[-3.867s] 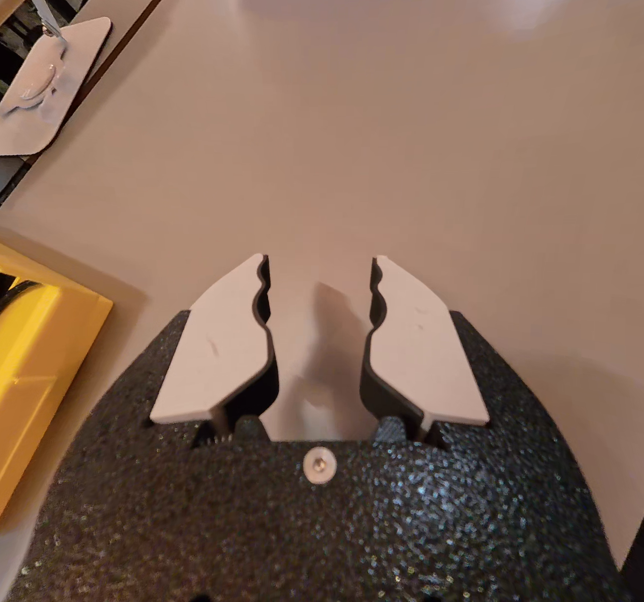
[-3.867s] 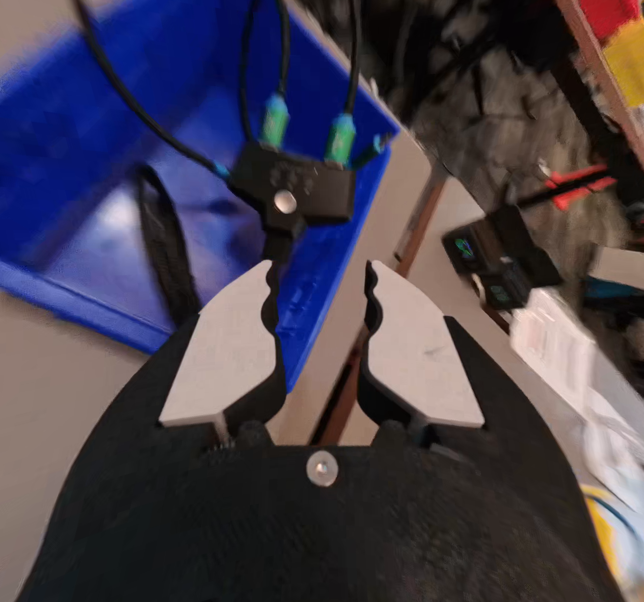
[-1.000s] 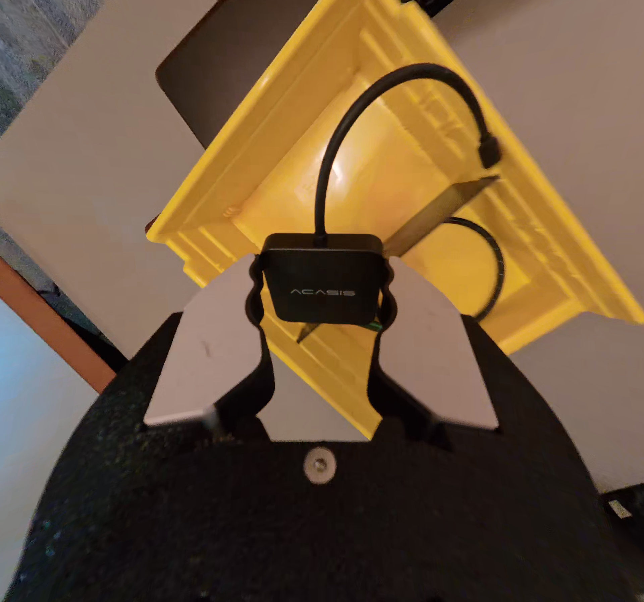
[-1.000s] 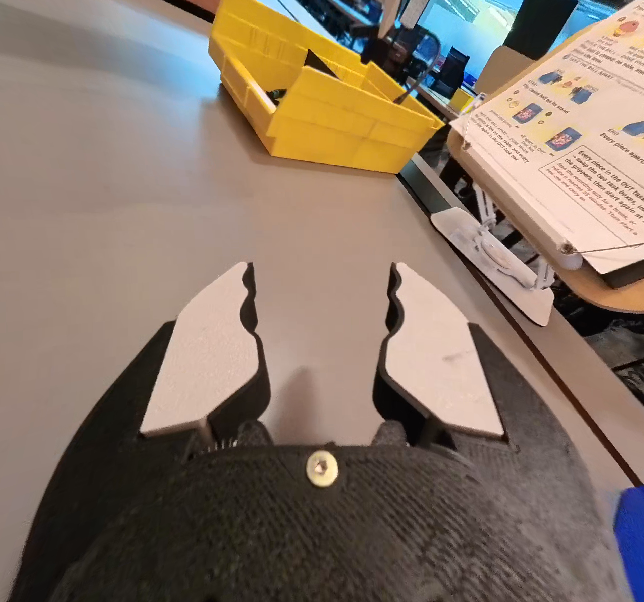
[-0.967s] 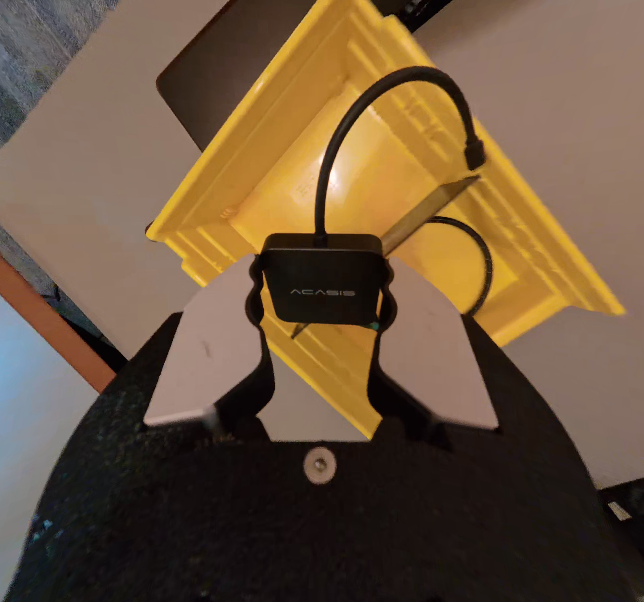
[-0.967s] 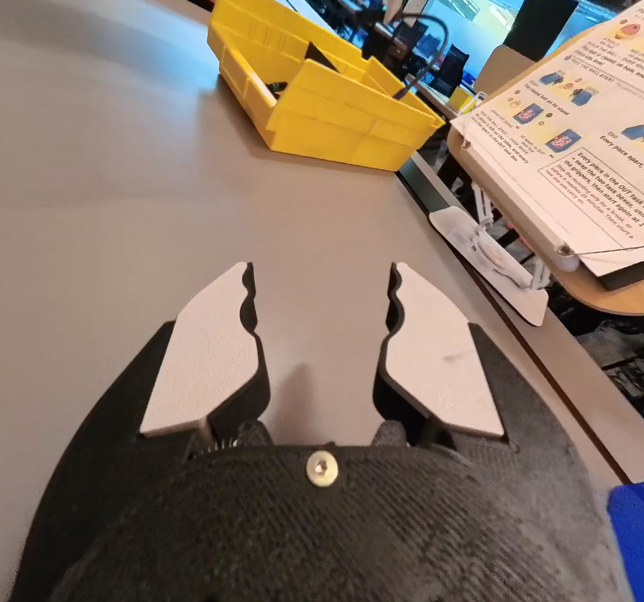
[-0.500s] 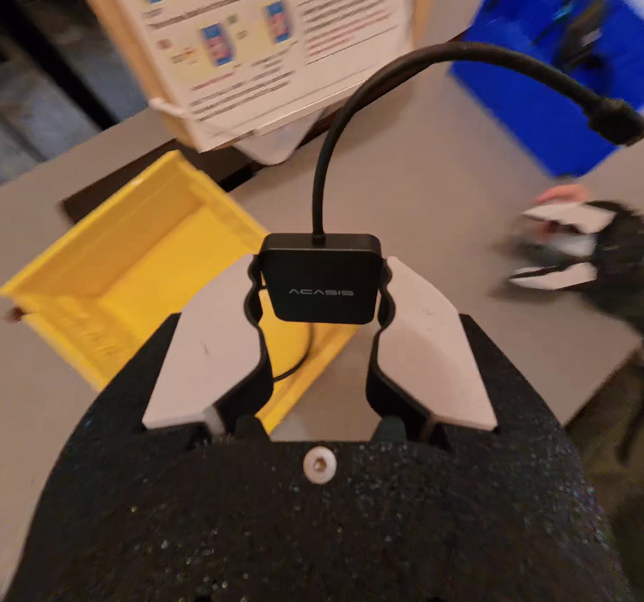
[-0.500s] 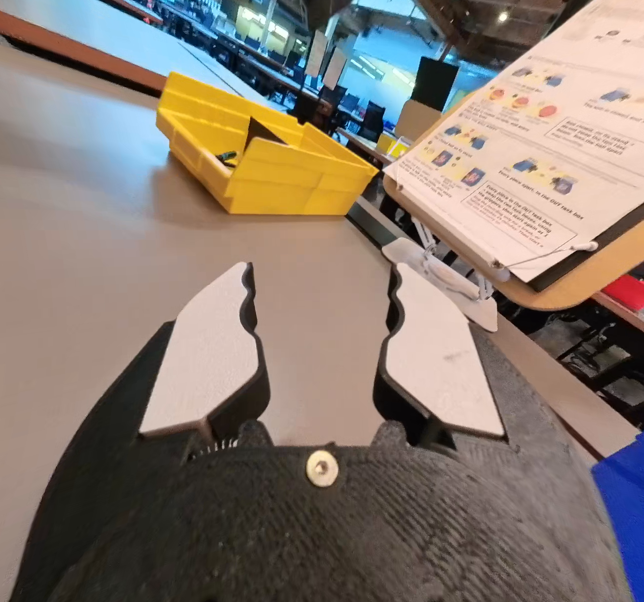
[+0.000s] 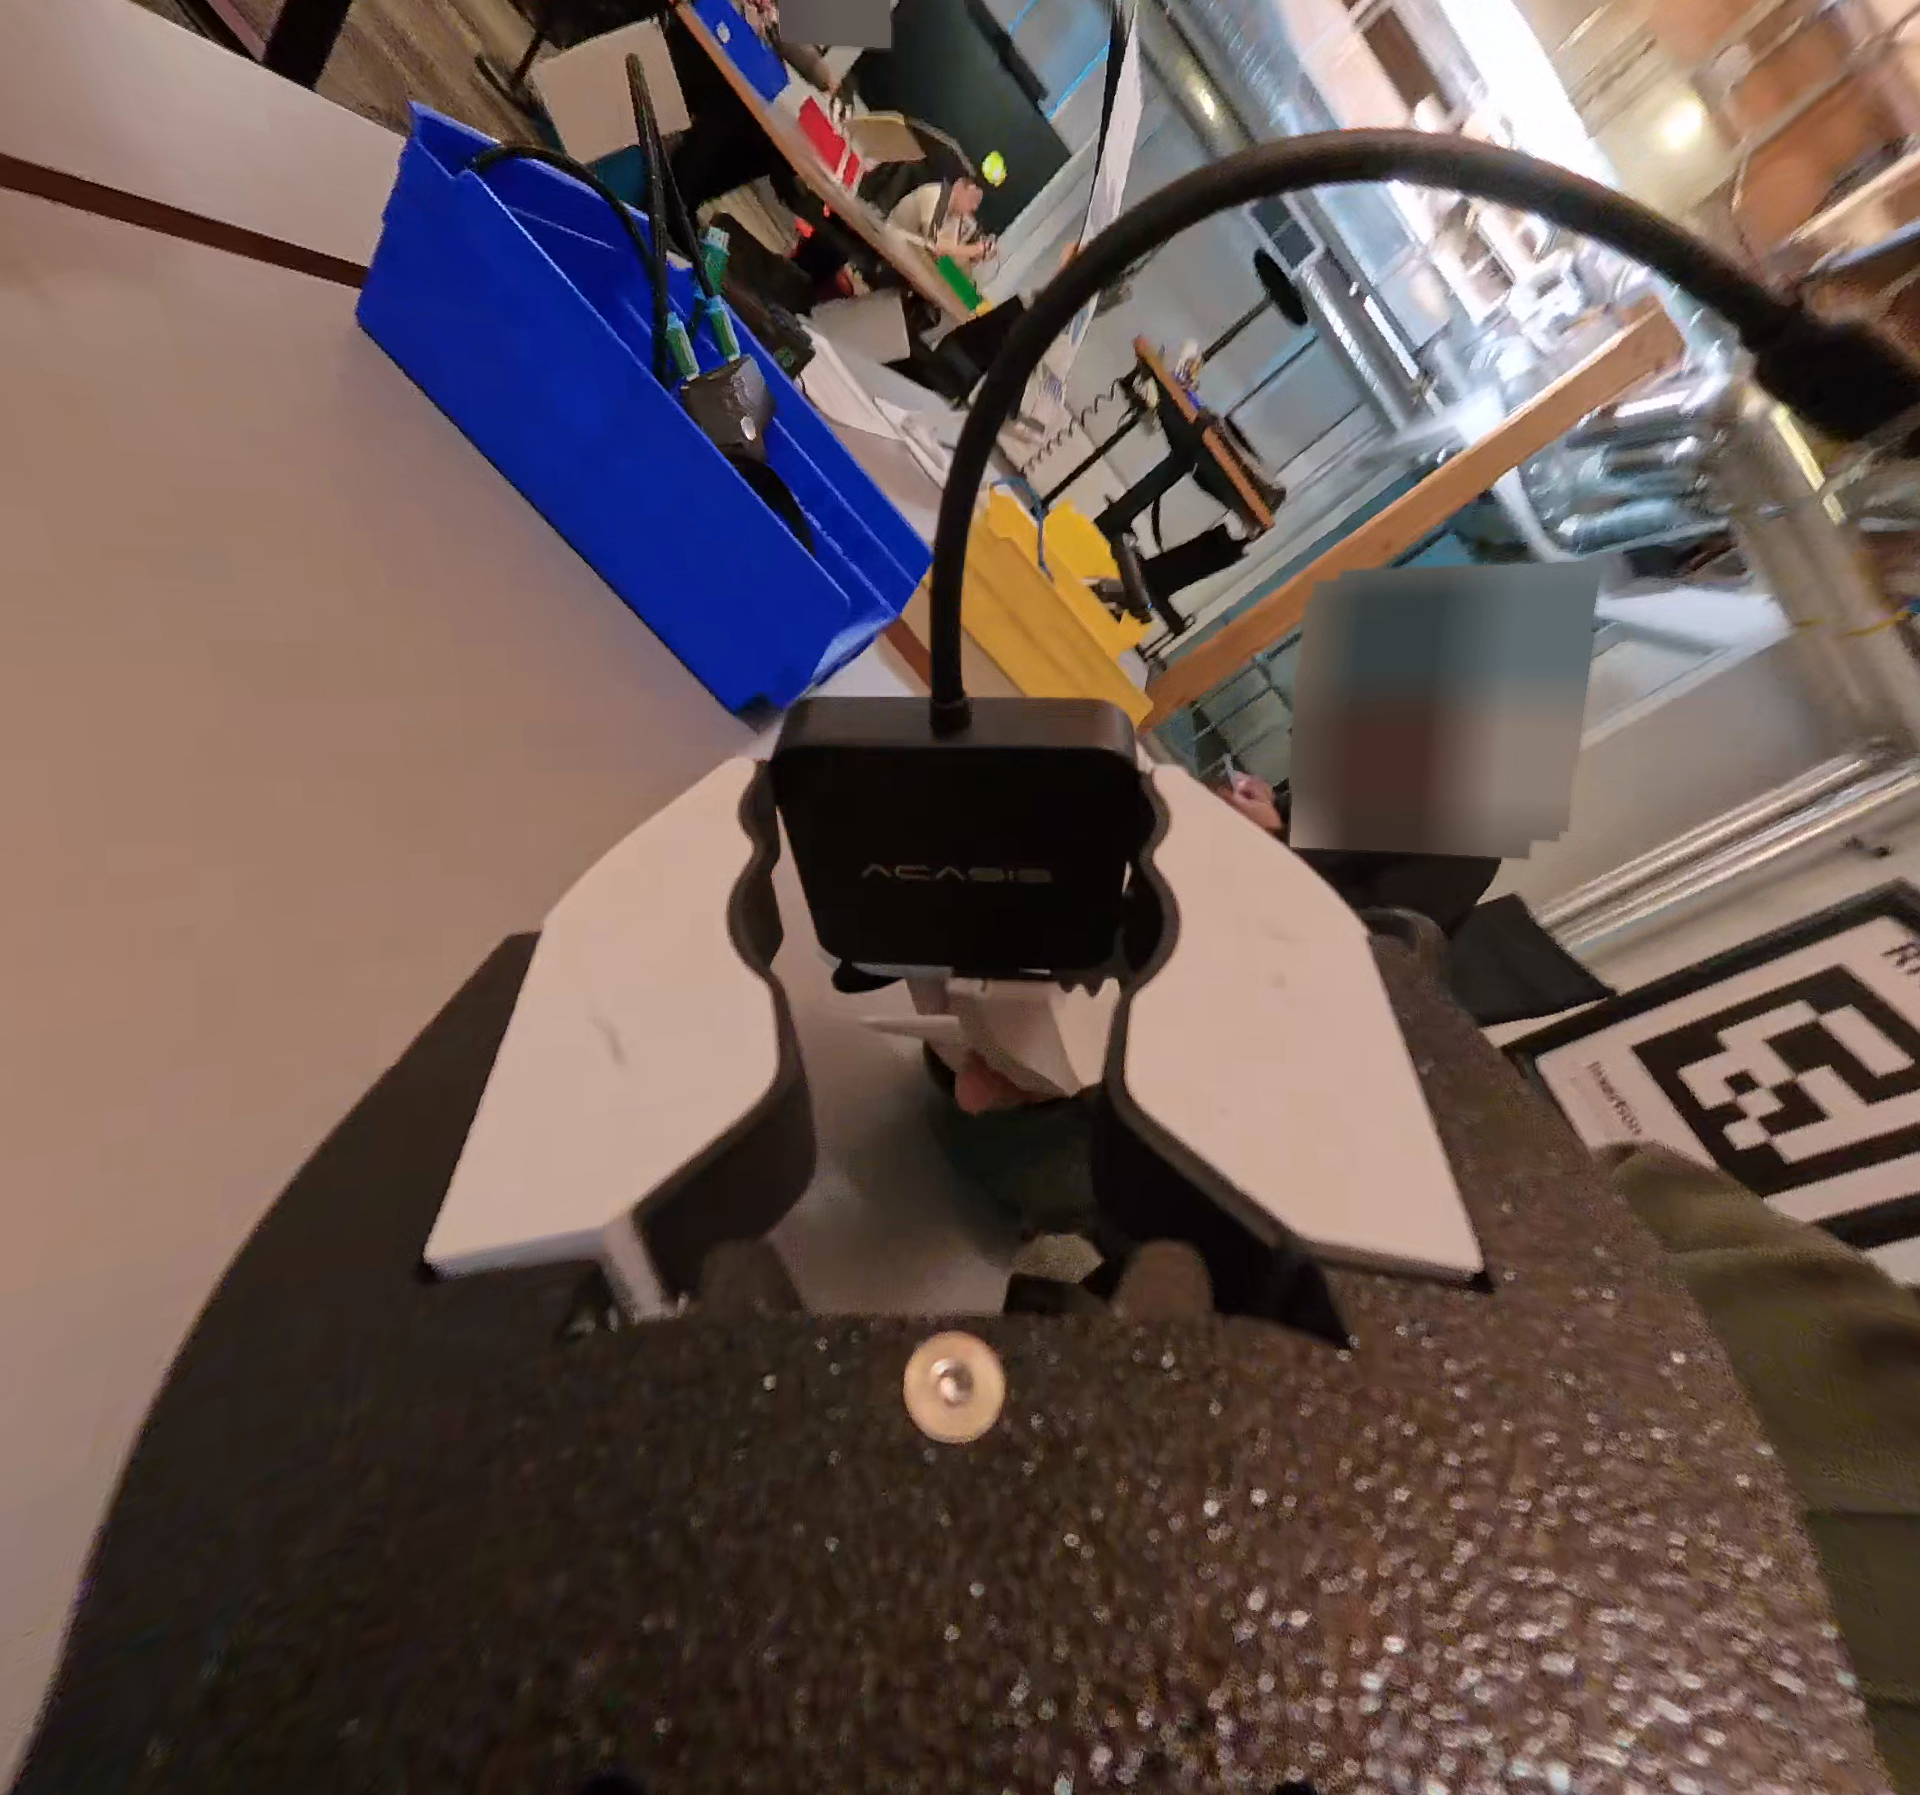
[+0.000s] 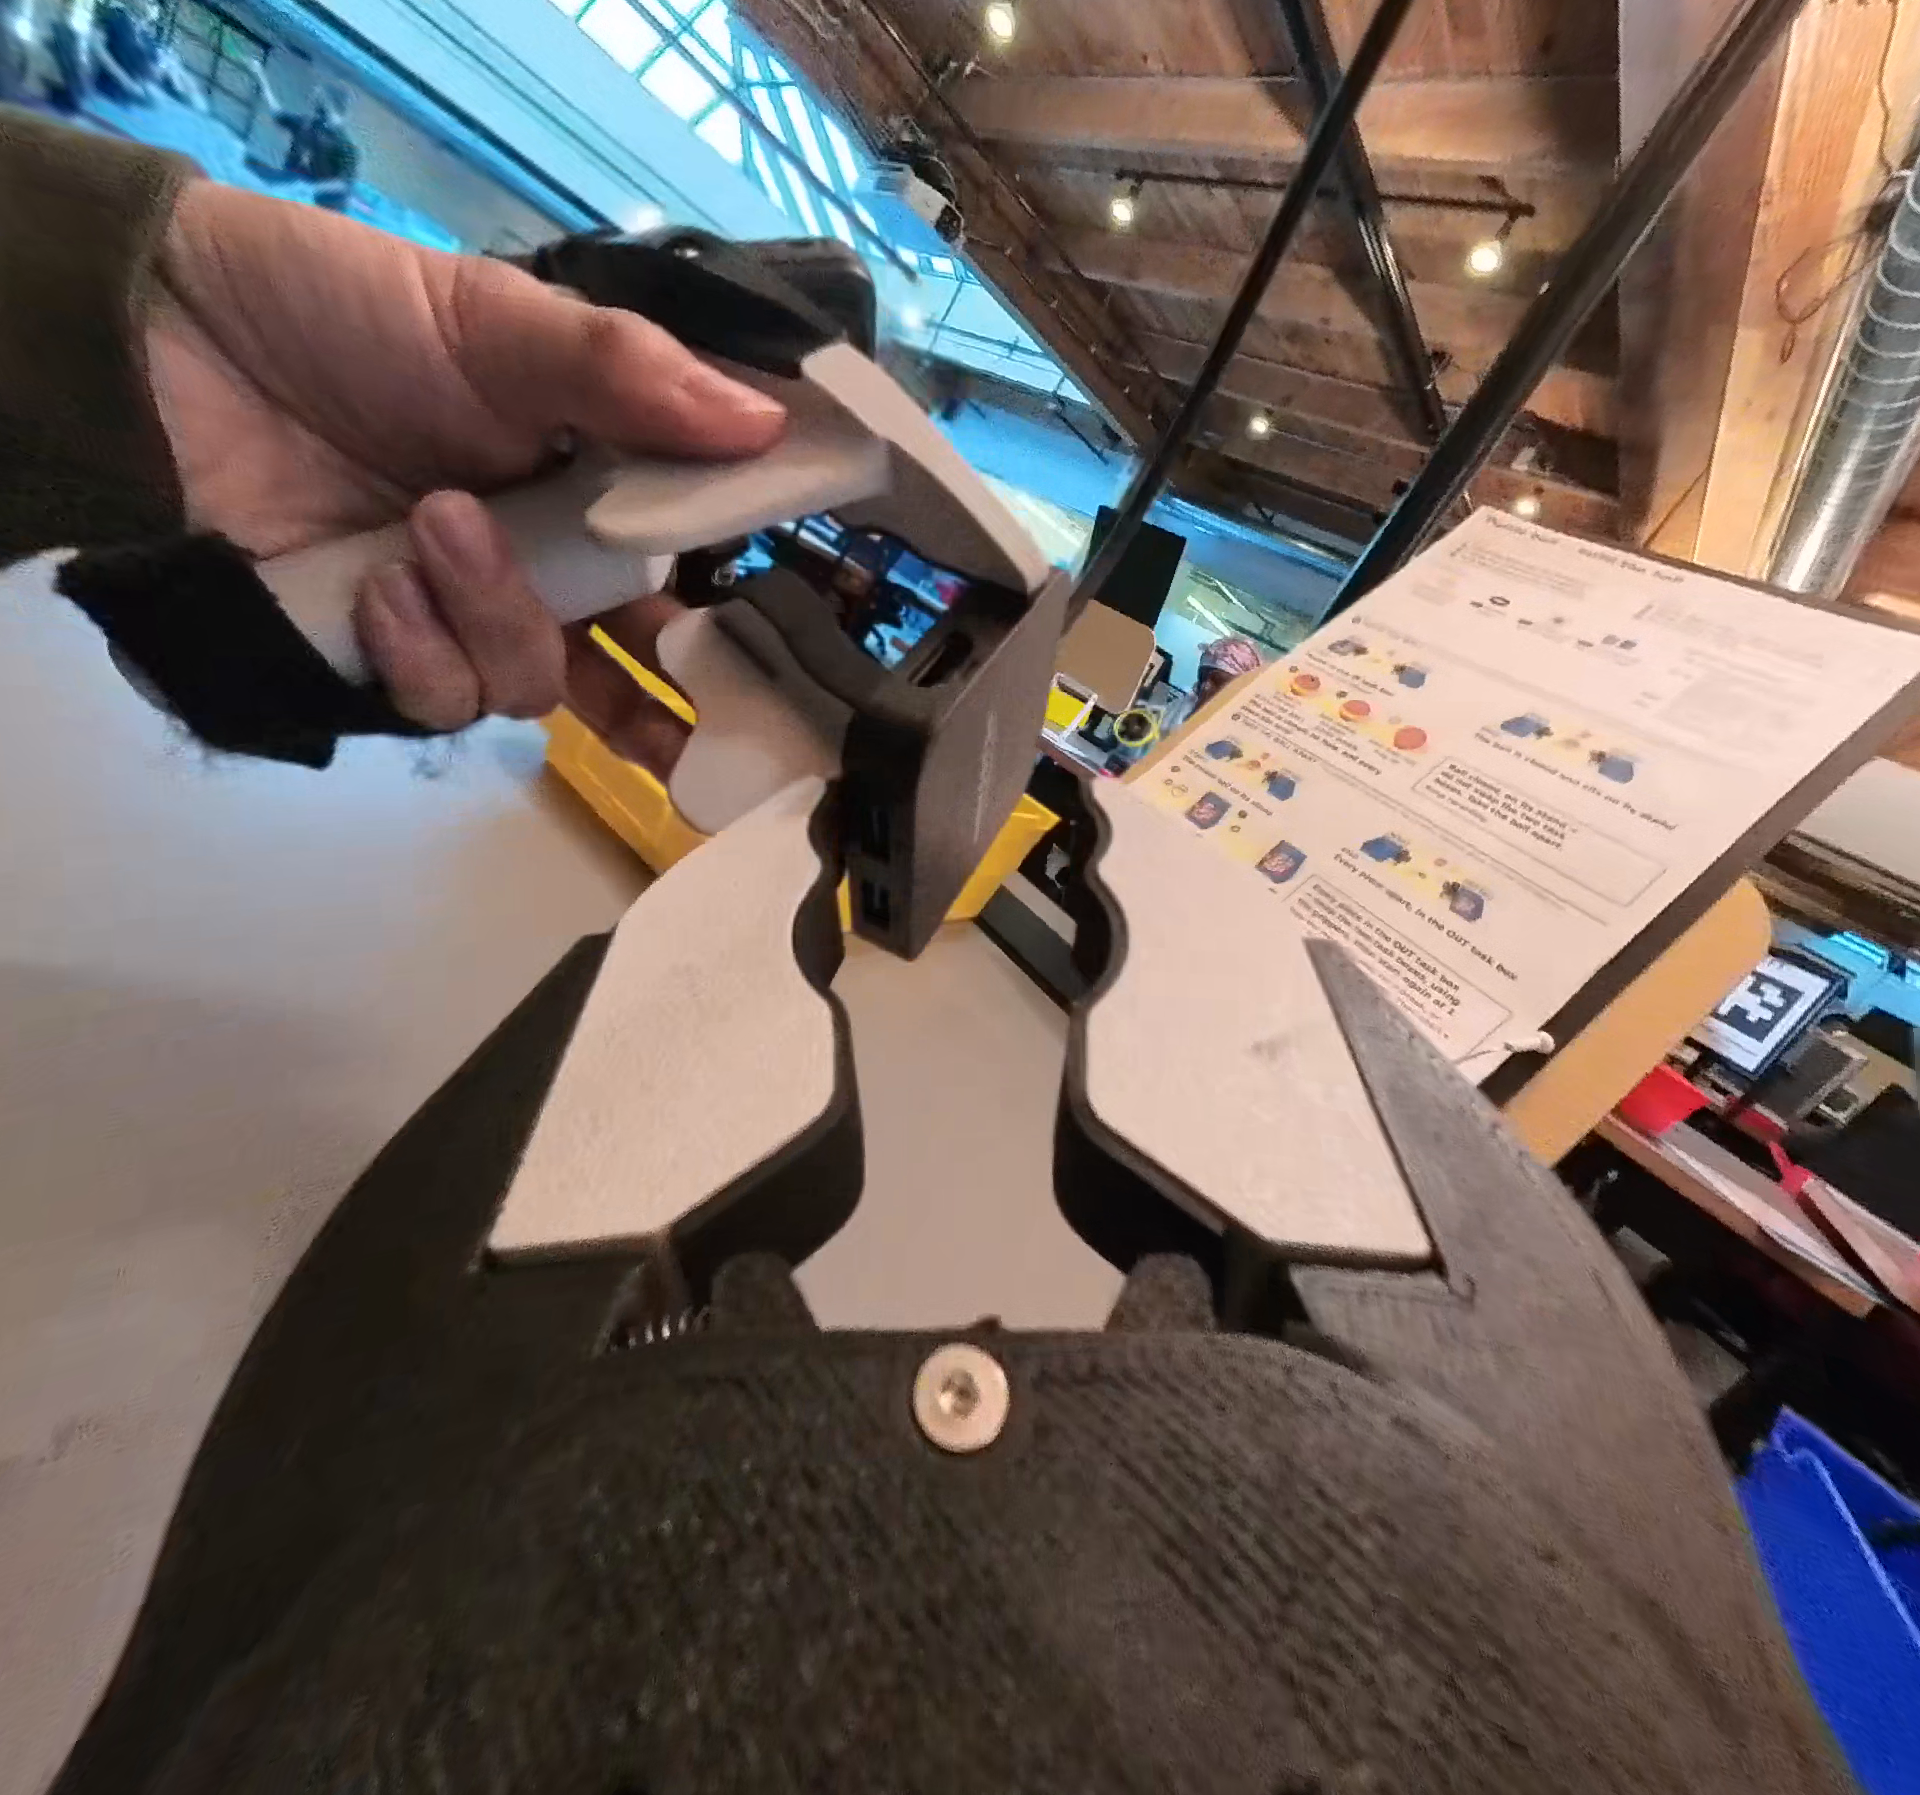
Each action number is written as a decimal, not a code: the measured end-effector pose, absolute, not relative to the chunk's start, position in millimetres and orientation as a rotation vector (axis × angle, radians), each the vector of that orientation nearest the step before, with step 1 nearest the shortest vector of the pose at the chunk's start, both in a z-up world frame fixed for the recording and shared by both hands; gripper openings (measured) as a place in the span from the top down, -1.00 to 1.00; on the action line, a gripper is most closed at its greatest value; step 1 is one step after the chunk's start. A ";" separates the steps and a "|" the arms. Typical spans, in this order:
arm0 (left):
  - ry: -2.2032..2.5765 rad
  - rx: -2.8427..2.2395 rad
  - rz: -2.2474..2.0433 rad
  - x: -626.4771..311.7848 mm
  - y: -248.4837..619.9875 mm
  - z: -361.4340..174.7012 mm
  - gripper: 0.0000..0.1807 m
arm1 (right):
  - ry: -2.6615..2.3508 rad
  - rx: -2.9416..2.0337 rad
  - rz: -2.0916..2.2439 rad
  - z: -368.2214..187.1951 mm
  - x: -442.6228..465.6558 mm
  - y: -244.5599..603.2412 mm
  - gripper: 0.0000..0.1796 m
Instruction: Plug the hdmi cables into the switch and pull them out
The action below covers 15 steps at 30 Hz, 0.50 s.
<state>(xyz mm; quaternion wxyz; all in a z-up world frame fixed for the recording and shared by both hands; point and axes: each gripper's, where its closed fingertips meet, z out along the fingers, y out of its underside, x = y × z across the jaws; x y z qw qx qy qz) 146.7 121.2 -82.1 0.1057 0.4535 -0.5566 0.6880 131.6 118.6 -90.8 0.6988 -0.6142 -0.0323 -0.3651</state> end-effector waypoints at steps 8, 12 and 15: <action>-1.680 1.366 2.116 132.5 123.5 -80.8 0.27 | -0.063 -1.392 -0.632 -89.5 122.7 115.0 0.84; -2.014 1.393 2.344 139.4 142.6 -76.9 0.46 | 0.249 -1.259 -0.191 -69.2 148.0 91.3 0.84; -2.399 1.359 2.465 139.7 141.1 -75.2 0.38 | 0.462 -1.105 0.104 -67.3 165.7 77.7 0.84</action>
